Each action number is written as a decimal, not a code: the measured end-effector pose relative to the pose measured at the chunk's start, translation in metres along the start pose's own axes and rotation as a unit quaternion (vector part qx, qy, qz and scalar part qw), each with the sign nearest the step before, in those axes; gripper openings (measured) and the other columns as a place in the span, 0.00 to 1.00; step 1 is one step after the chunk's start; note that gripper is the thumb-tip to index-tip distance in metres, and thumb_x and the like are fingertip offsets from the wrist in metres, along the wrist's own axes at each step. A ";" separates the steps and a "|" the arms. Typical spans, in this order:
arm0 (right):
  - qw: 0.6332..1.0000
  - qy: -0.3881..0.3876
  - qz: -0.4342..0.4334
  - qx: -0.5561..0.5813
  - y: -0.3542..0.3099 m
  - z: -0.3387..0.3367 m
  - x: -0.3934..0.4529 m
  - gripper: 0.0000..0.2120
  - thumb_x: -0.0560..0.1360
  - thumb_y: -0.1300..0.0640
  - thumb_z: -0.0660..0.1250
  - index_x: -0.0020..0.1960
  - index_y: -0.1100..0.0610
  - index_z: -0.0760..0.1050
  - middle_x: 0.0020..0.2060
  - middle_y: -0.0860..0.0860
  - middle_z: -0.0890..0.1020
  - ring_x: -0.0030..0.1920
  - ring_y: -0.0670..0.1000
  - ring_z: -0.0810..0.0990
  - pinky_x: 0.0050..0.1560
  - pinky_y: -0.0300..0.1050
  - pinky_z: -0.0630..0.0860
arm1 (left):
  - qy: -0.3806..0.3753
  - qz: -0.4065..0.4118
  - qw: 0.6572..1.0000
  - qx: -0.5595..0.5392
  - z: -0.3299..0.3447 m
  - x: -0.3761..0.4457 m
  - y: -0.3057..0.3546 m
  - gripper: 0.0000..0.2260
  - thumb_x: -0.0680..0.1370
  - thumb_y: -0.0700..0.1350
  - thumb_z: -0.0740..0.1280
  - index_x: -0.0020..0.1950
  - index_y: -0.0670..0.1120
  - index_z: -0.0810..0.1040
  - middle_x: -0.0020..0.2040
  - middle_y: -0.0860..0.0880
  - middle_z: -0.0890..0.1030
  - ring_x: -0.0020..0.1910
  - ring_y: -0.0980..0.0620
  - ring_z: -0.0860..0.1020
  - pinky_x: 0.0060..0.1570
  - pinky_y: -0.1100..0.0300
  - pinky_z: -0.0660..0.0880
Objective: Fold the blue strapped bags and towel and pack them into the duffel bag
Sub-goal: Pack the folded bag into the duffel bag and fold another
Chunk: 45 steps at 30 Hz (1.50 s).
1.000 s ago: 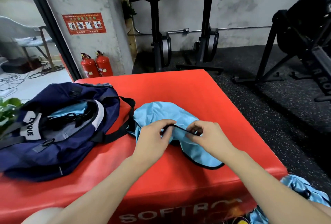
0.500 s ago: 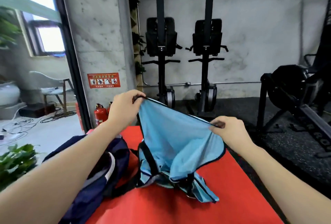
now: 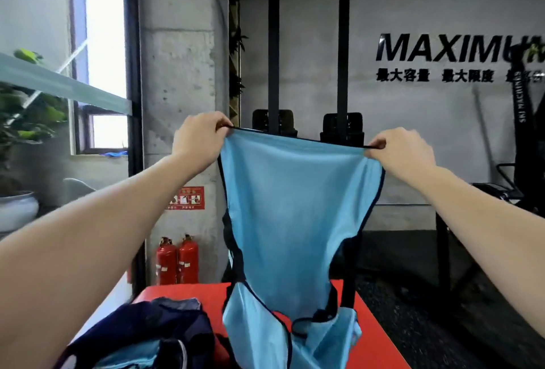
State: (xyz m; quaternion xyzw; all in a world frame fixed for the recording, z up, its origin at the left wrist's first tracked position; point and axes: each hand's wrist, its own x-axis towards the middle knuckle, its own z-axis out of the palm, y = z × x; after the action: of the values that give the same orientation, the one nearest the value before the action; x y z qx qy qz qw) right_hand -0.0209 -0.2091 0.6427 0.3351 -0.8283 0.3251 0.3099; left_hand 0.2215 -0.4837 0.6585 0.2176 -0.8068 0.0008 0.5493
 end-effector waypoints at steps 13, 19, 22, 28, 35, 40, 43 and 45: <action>0.978 -0.115 0.107 0.139 0.031 0.081 -0.015 0.04 0.78 0.64 0.68 0.46 0.60 0.80 0.40 0.56 0.85 0.31 0.54 0.86 0.37 0.47 0.81 | -0.123 -0.043 0.990 0.049 0.074 -0.028 -0.049 0.07 0.79 0.45 0.67 0.52 0.53 0.85 0.50 0.51 0.83 0.47 0.47 0.79 0.43 0.55 0.74; 0.968 -0.133 0.120 0.178 0.048 0.139 -0.052 0.03 0.77 0.64 0.70 0.44 0.62 0.80 0.38 0.59 0.85 0.31 0.47 0.84 0.31 0.40 0.81 | -0.173 -0.109 0.977 -0.052 0.118 -0.070 -0.064 0.10 0.78 0.35 0.64 0.42 0.48 0.81 0.38 0.44 0.83 0.33 0.48 0.83 0.40 0.53 0.82; 0.982 -0.154 0.059 0.089 0.060 0.162 -0.095 0.05 0.74 0.57 0.72 0.41 0.56 0.81 0.37 0.50 0.85 0.37 0.47 0.82 0.41 0.38 0.74 | -0.217 -0.115 0.968 -0.053 0.130 -0.119 -0.067 0.09 0.77 0.38 0.67 0.41 0.50 0.81 0.36 0.50 0.82 0.36 0.49 0.82 0.46 0.58 0.79; 0.960 -0.264 0.047 0.079 0.089 0.214 -0.218 0.04 0.73 0.56 0.71 0.39 0.54 0.82 0.36 0.48 0.84 0.40 0.48 0.81 0.45 0.42 0.73 | -0.305 -0.151 0.939 -0.055 0.139 -0.266 -0.073 0.07 0.73 0.39 0.73 0.40 0.51 0.84 0.34 0.57 0.81 0.39 0.54 0.80 0.46 0.60 0.75; 0.964 -0.239 0.084 0.083 0.127 0.260 -0.329 0.07 0.74 0.60 0.71 0.37 0.57 0.78 0.32 0.50 0.80 0.36 0.53 0.78 0.39 0.49 0.69 | -0.342 -0.152 0.926 -0.054 0.152 -0.393 -0.085 0.02 0.74 0.43 0.73 0.42 0.46 0.84 0.37 0.56 0.80 0.37 0.58 0.74 0.39 0.74 0.65; 0.933 -0.327 0.146 0.025 0.144 0.276 -0.364 0.06 0.75 0.51 0.71 0.44 0.53 0.80 0.41 0.50 0.82 0.46 0.54 0.81 0.42 0.48 0.71 | -0.334 -0.186 0.921 -0.073 0.165 -0.422 -0.087 0.07 0.76 0.47 0.73 0.39 0.48 0.82 0.36 0.57 0.81 0.34 0.62 0.76 0.37 0.73 0.66; 0.930 -0.337 0.082 -0.120 0.132 0.272 -0.365 0.11 0.75 0.51 0.67 0.56 0.49 0.79 0.56 0.48 0.80 0.60 0.55 0.76 0.54 0.50 0.72 | -0.321 -0.196 0.923 -0.083 0.171 -0.435 -0.086 0.03 0.76 0.46 0.73 0.43 0.49 0.83 0.40 0.54 0.82 0.41 0.56 0.78 0.40 0.71 0.68; 0.951 -0.296 0.028 -0.086 0.104 0.266 -0.369 0.12 0.75 0.50 0.66 0.58 0.49 0.77 0.56 0.47 0.80 0.61 0.53 0.75 0.56 0.50 0.72 | -0.320 -0.162 0.931 -0.071 0.175 -0.441 -0.083 0.01 0.75 0.46 0.73 0.45 0.52 0.83 0.41 0.57 0.79 0.47 0.51 0.78 0.45 0.60 0.73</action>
State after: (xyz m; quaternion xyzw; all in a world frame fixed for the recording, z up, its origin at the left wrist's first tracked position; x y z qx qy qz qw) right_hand 0.0368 -0.2182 0.1802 0.3649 -0.9166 0.1475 0.0696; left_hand 0.2290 -0.4467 0.1788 0.2944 -0.8914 -0.2156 0.2687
